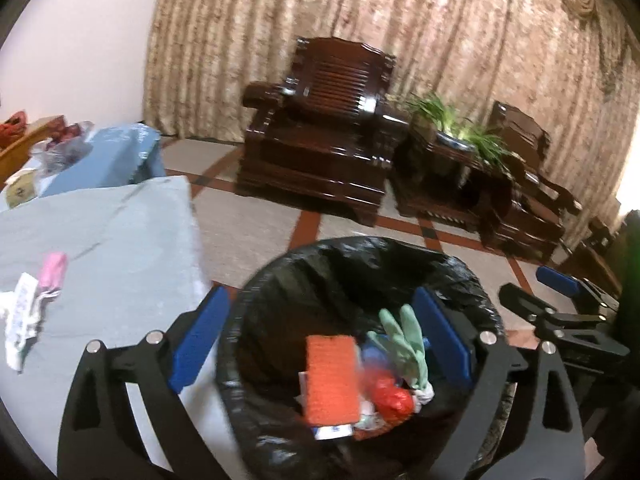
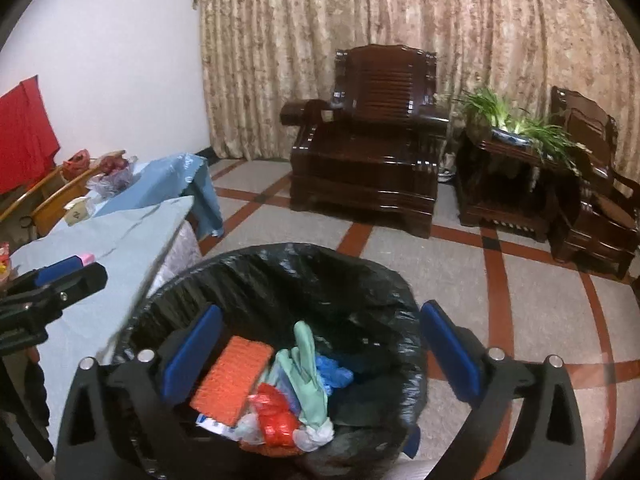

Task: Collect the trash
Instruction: 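Move both grippers back over the table toward the white tube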

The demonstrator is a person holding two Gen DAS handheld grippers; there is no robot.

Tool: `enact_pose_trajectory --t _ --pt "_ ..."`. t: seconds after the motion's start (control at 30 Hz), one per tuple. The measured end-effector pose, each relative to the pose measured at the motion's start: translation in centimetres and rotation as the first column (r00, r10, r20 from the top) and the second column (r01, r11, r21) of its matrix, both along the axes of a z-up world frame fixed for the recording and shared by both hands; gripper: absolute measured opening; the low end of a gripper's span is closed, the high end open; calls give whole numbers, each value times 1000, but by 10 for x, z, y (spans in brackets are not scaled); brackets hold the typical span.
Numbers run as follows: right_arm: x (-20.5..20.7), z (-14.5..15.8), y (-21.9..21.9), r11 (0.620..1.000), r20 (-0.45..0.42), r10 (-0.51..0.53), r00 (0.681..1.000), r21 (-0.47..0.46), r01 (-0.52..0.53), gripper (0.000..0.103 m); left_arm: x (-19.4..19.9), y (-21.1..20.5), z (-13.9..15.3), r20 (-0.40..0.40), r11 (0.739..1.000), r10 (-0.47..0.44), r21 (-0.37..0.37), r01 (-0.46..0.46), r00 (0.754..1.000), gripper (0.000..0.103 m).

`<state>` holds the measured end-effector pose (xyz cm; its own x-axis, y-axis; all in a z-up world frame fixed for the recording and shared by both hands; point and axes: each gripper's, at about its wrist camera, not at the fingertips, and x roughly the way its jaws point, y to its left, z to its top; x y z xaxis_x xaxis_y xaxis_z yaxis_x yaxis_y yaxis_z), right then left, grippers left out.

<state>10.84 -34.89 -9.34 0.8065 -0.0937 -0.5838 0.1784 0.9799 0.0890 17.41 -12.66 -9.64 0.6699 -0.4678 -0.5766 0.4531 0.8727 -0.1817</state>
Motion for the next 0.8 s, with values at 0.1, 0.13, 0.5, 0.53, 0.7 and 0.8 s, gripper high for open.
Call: enact_pose_trajectory --t 0.1,0.13,0.5,0.53,0.7,0.8 --pt "1 6 10 999 21 29 999 13 -29 97 -2 22 7 10 999 52 3 -52 999 91" --pt "2 8 15 999 27 42 999 13 -42 97 -3 31 9 15 998 70 3 -70 997 92" --pt "21 12 75 983 33 181 983 11 -181 97 -16 111 20 27 969 245 19 -246 969 92" --pt "24 12 83 980 32 198 980 10 -199 97 -17 118 20 27 965 260 22 -261 965 92" --pt "33 13 114 966 35 259 965 2 -259 97 -21 151 18 24 947 320 28 -321 947 92" --pt "41 16 130 956 39 293 955 -3 -293 97 -22 169 20 25 935 351 32 -352 936 92"
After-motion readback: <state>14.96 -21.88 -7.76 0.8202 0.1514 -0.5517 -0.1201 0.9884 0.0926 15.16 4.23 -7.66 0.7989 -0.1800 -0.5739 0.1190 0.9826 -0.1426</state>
